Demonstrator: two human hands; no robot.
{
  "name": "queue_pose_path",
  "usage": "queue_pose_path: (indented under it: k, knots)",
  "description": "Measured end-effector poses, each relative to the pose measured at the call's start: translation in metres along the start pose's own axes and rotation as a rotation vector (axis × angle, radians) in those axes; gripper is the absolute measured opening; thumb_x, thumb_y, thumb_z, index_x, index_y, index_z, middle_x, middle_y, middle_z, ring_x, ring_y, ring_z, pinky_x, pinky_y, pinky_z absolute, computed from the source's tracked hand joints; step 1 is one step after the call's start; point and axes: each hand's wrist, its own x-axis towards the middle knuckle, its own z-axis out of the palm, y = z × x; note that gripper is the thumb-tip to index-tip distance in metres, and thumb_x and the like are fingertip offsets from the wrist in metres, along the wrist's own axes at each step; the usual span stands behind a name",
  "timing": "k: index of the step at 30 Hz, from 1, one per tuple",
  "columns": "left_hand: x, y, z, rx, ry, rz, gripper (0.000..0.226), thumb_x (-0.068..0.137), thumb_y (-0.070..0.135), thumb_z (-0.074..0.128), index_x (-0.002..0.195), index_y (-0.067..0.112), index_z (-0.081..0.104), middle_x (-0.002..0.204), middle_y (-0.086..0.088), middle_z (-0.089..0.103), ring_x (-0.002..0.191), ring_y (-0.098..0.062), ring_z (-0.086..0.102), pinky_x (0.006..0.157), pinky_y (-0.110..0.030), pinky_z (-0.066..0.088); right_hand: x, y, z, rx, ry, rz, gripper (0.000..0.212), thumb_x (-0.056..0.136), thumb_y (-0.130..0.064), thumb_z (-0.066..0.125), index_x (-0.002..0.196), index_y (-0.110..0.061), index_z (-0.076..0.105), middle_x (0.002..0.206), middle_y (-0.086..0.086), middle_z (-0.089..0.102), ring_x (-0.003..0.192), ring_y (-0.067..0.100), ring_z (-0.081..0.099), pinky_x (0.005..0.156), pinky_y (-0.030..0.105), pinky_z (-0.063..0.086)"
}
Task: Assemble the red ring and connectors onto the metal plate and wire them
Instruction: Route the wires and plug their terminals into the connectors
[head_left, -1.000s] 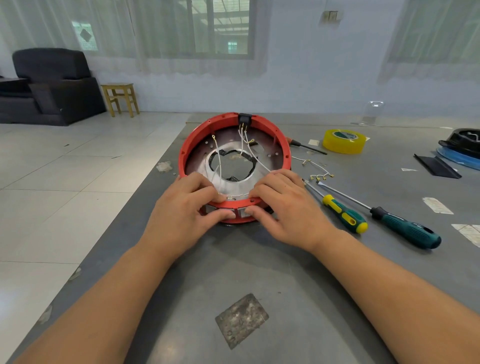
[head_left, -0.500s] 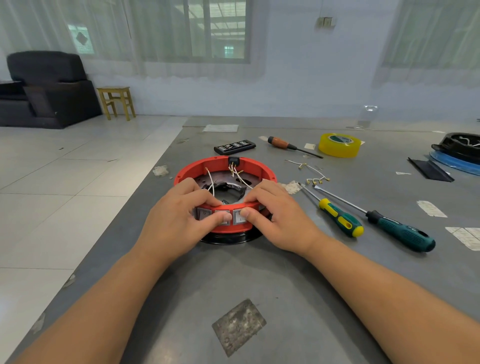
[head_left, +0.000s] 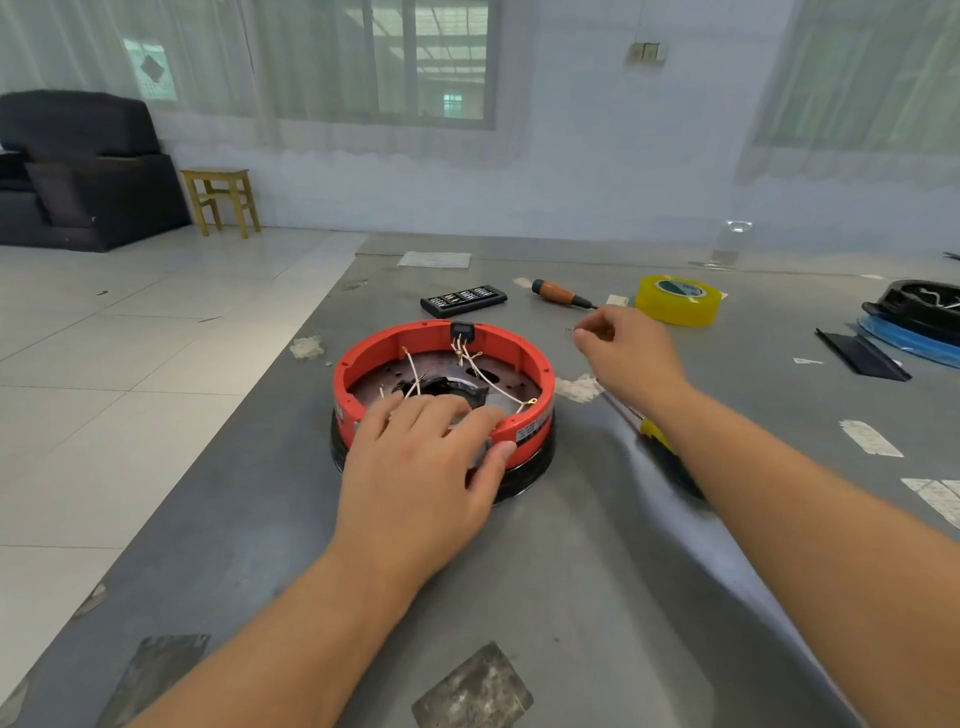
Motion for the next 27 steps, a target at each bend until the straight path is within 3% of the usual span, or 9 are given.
queue_pose_path:
  k: [3, 6, 10, 13, 16, 19, 27]
  knots:
    - [0.000, -0.002, 0.009, 0.071, 0.037, -0.010, 0.029, 0.101, 0.048, 0.055, 0.113, 0.031, 0.075, 0.093, 0.005, 0.070, 0.092, -0.026, 0.066, 0.085, -0.044, 0.046, 0.044, 0.023, 0.003, -0.273, -0.203, 0.081, 0.016, 0.099, -0.023, 0.059, 0.106, -0.022, 0.073, 0.109, 0.003, 0.073, 0.088, 0.016, 0.064, 0.073, 0.024, 0.048]
    - [0.001, -0.005, 0.017, 0.082, 0.086, -0.018, 0.029, 0.102, 0.048, 0.055, 0.115, 0.031, 0.074, 0.092, 0.003, 0.068, 0.090, -0.028, 0.063, 0.084, -0.044, 0.046, 0.076, 0.042, 0.011, -0.451, -0.255, 0.116, 0.026, 0.099, -0.015, 0.056, 0.121, -0.014, 0.072, 0.122, 0.011, 0.071, 0.111, 0.030, 0.064, 0.086, 0.032, 0.050]
    - [0.001, -0.008, 0.022, 0.068, 0.117, -0.040, 0.029, 0.101, 0.047, 0.056, 0.116, 0.031, 0.074, 0.092, 0.002, 0.066, 0.089, -0.028, 0.061, 0.085, -0.044, 0.046, 0.104, 0.054, 0.025, -0.660, -0.321, 0.106, 0.031, 0.100, -0.009, 0.054, 0.127, -0.012, 0.069, 0.129, 0.014, 0.067, 0.116, 0.034, 0.062, 0.095, 0.038, 0.055]
    - [0.001, -0.009, 0.021, 0.054, 0.130, -0.053, 0.027, 0.100, 0.046, 0.058, 0.114, 0.031, 0.075, 0.092, 0.002, 0.066, 0.089, -0.028, 0.061, 0.086, -0.043, 0.045, 0.117, 0.054, 0.033, -0.683, -0.344, 0.093, 0.035, 0.099, -0.011, 0.058, 0.132, -0.018, 0.068, 0.134, 0.011, 0.065, 0.119, 0.032, 0.061, 0.094, 0.036, 0.054]
    - [0.001, -0.008, 0.020, 0.047, 0.110, -0.061, 0.027, 0.100, 0.046, 0.058, 0.113, 0.031, 0.076, 0.093, 0.003, 0.067, 0.090, -0.028, 0.061, 0.087, -0.042, 0.044, 0.124, 0.053, 0.038, -0.670, -0.319, 0.095, 0.032, 0.096, -0.009, 0.063, 0.125, -0.019, 0.072, 0.131, 0.010, 0.067, 0.118, 0.031, 0.062, 0.095, 0.036, 0.054]
    - [0.001, -0.007, 0.019, 0.044, 0.102, -0.066, 0.028, 0.100, 0.046, 0.057, 0.113, 0.031, 0.076, 0.094, 0.003, 0.068, 0.090, -0.028, 0.062, 0.088, -0.042, 0.043, 0.125, 0.051, 0.040, -0.675, -0.310, 0.127, 0.026, 0.095, -0.009, 0.065, 0.119, -0.013, 0.075, 0.124, 0.013, 0.069, 0.113, 0.032, 0.064, 0.094, 0.037, 0.056]
    - [0.001, -0.006, 0.018, 0.040, 0.099, -0.068, 0.028, 0.100, 0.047, 0.056, 0.114, 0.032, 0.075, 0.093, 0.004, 0.067, 0.090, -0.027, 0.061, 0.088, -0.042, 0.043, 0.115, 0.037, 0.043, -0.779, -0.439, 0.110, 0.033, 0.101, -0.011, 0.054, 0.132, -0.002, 0.059, 0.131, 0.017, 0.063, 0.115, 0.034, 0.061, 0.100, 0.039, 0.053]
